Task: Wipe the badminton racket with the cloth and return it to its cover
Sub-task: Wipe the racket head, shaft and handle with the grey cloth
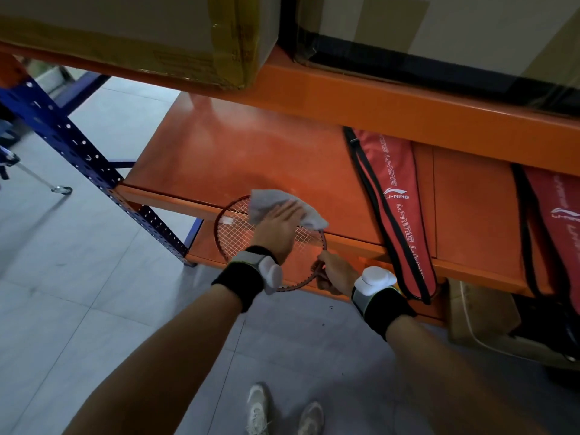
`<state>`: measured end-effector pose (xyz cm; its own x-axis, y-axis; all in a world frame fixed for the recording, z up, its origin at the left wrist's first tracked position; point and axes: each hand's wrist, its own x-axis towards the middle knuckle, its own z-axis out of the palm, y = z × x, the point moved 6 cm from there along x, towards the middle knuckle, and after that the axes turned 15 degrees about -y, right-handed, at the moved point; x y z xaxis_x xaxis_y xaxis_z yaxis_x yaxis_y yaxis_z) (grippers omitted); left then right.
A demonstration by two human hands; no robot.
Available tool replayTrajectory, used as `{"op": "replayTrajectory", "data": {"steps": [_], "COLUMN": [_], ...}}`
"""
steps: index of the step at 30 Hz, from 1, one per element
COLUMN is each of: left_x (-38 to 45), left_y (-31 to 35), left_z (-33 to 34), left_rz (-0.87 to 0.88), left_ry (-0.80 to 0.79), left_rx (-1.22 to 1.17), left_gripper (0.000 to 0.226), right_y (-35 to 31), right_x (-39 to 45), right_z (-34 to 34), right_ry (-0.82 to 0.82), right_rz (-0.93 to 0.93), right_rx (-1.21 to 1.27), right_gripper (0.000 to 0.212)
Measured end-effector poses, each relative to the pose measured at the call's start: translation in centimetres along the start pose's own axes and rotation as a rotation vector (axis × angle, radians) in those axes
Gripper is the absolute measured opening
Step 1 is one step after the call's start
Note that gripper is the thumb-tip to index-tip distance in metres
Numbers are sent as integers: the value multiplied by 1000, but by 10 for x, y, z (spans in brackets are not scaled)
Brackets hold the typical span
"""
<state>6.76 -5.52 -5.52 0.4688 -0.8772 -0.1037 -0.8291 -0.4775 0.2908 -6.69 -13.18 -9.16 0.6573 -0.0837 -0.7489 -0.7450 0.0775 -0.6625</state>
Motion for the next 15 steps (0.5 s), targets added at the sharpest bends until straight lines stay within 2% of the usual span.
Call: {"op": "replayTrajectory", "data": {"steps": [3,5,10,15], "left_x": [0,-1,-18,-33], "left_y": [-40,-44,12,60], "left_z": [-12,-13,3,26], "left_rz": [-226,-260,-47,264], "left_ry": [-11,-42,13,-79], "left_rx": [-22,-35,-51,-59], "left_gripper": [57,58,63,57], "right_y": [0,-1,-7,-5], "right_x": [-5,-6,-6,-9], "right_z": [-4,-5,0,-7], "right_ry": [28,24,-49,-46], "right_rz": [-19,-33,-29,35], "right_rx": [16,41,65,38], "right_gripper": [32,29,23,22]}}
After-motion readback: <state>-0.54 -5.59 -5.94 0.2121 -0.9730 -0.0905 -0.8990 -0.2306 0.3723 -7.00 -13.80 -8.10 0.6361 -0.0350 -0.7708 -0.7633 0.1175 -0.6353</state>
